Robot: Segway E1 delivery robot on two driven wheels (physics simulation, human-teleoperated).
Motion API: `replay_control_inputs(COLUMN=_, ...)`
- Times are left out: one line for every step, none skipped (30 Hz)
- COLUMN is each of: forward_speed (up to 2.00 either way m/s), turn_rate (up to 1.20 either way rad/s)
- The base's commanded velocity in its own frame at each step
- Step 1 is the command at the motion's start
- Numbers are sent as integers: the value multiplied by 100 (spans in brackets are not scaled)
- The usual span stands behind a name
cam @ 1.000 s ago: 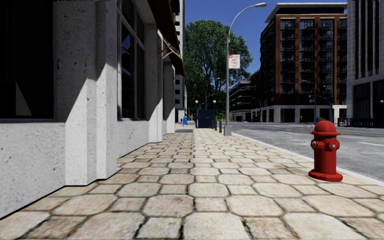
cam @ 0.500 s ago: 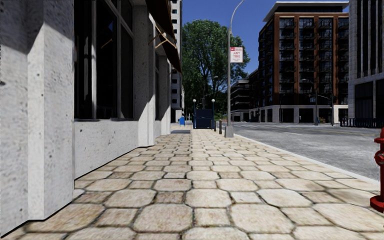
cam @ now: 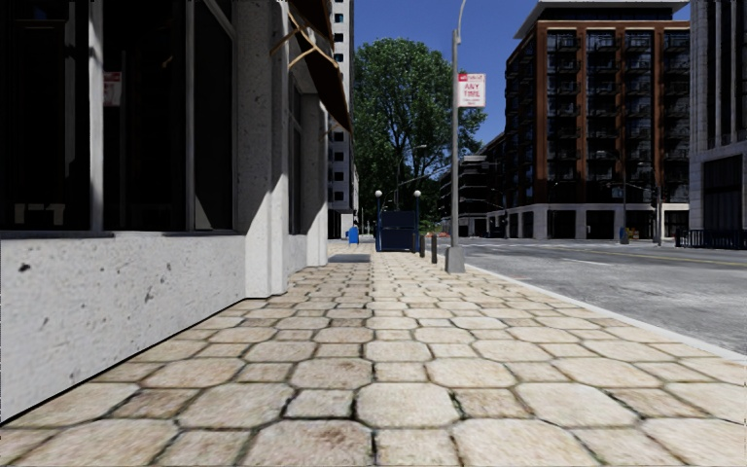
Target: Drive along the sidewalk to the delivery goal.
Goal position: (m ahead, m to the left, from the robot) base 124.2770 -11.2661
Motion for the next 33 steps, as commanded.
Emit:
replay_control_inputs(forward_speed=200, turn_rate=0)
replay_control_inputs(forward_speed=200, turn_rate=0)
replay_control_inputs(forward_speed=200, turn_rate=0)
replay_control_inputs(forward_speed=200, turn_rate=0)
replay_control_inputs(forward_speed=200, turn_rate=0)
replay_control_inputs(forward_speed=200, turn_rate=0)
replay_control_inputs(forward_speed=200, turn_rate=0)
replay_control_inputs(forward_speed=200, turn_rate=0)
replay_control_inputs(forward_speed=200, turn_rate=0)
replay_control_inputs(forward_speed=200, turn_rate=0)
replay_control_inputs(forward_speed=200, turn_rate=0)
replay_control_inputs(forward_speed=200, turn_rate=0)
replay_control_inputs(forward_speed=200, turn_rate=0)
replay_control_inputs(forward_speed=200, turn_rate=0)
replay_control_inputs(forward_speed=200, turn_rate=0)
replay_control_inputs(forward_speed=200, turn_rate=0)
replay_control_inputs(forward_speed=200, turn_rate=0)
replay_control_inputs(forward_speed=200, turn_rate=0)
replay_control_inputs(forward_speed=200, turn_rate=0)
replay_control_inputs(forward_speed=200, turn_rate=0)
replay_control_inputs(forward_speed=200, turn_rate=0)
replay_control_inputs(forward_speed=200, turn_rate=0)
replay_control_inputs(forward_speed=200, turn_rate=0)
replay_control_inputs(forward_speed=200, turn_rate=0)
replay_control_inputs(forward_speed=200, turn_rate=0)
replay_control_inputs(forward_speed=200, turn_rate=0)
replay_control_inputs(forward_speed=200, turn_rate=0)
replay_control_inputs(forward_speed=200, turn_rate=0)
replay_control_inputs(forward_speed=200, turn_rate=0)
replay_control_inputs(forward_speed=200, turn_rate=0)
replay_control_inputs(forward_speed=200, turn_rate=0)
replay_control_inputs(forward_speed=200, turn_rate=0)
replay_control_inputs(forward_speed=200, turn_rate=0)
